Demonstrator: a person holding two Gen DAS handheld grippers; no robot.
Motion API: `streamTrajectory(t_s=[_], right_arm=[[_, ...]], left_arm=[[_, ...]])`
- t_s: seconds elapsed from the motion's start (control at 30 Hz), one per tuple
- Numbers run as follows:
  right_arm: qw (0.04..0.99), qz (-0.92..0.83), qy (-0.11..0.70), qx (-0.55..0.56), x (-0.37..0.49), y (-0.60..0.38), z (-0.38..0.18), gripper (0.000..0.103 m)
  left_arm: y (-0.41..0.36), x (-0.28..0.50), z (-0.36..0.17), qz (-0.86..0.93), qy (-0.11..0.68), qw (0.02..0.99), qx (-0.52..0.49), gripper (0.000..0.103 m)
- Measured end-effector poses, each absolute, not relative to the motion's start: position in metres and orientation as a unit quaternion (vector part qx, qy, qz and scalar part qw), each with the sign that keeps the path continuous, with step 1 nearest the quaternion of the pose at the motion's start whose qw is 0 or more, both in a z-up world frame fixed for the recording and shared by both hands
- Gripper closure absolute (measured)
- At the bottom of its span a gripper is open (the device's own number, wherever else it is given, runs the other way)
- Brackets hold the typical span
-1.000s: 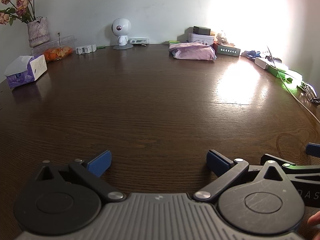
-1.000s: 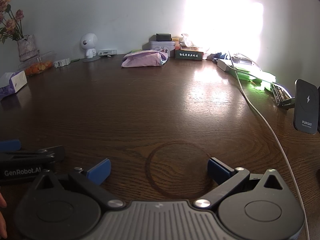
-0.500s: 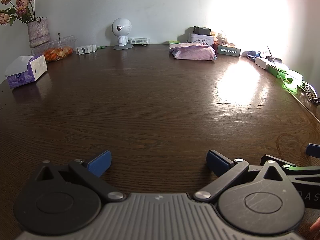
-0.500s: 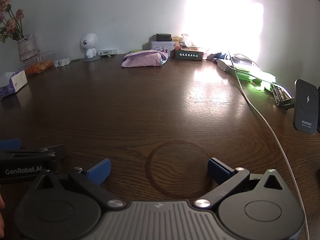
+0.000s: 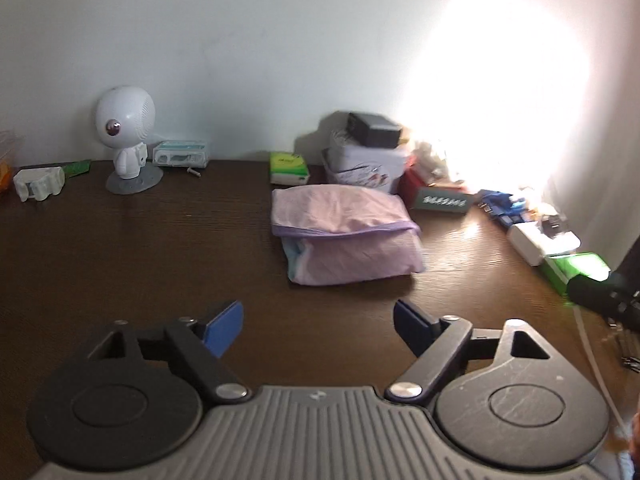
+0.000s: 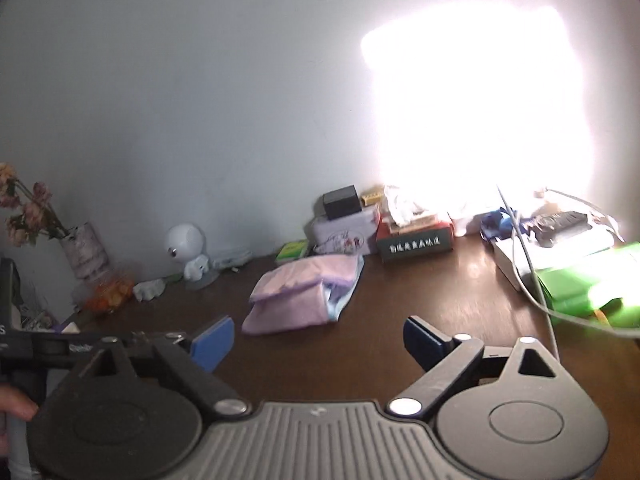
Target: Fold clothes
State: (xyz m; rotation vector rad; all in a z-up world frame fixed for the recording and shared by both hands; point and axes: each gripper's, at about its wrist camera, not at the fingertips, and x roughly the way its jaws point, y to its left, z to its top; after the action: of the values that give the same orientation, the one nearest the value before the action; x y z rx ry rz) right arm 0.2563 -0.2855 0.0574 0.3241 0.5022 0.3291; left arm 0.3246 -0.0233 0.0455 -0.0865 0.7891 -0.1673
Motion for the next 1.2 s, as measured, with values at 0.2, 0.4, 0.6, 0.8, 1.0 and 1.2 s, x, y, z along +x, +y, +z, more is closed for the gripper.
streamTrajectory(t_s=[0.2,0.4,0.6,0.8,1.0,1.2], right_arm=[[0.913,0.184,0.309,0.19,0.36,-0.27,0.023,0.048],[0.892,0.21,0.353,0.19,0.381,-0.239,-0.008,0.099],[0.895,0.242,0.343,0.152,0.292,-0.222,0.016,0.1],[0.89,0.268,0.352,0.109,0.11,-0.215,0.031,0.1],[0.863,0.299,0.376,0.154,-0.05,-0.255,0.011,0.1],[0.867,0.3,0.364,0.159,-0.077,-0.28,0.015,0.076]], left_arm=[[-0.039,0.388,0.011,-0.058,0.407,0.91,-0.06,0.077],[-0.026,0.371,0.014,-0.083,0.387,0.913,-0.094,0.099],[-0.032,0.249,0.044,-0.137,0.351,0.926,-0.022,0.099],[-0.012,0.064,0.046,-0.153,0.352,0.921,-0.066,0.099],[-0.01,-0.066,0.029,-0.169,0.394,0.898,-0.098,0.095],[-0.001,-0.082,0.04,-0.16,0.368,0.911,-0.1,0.058]])
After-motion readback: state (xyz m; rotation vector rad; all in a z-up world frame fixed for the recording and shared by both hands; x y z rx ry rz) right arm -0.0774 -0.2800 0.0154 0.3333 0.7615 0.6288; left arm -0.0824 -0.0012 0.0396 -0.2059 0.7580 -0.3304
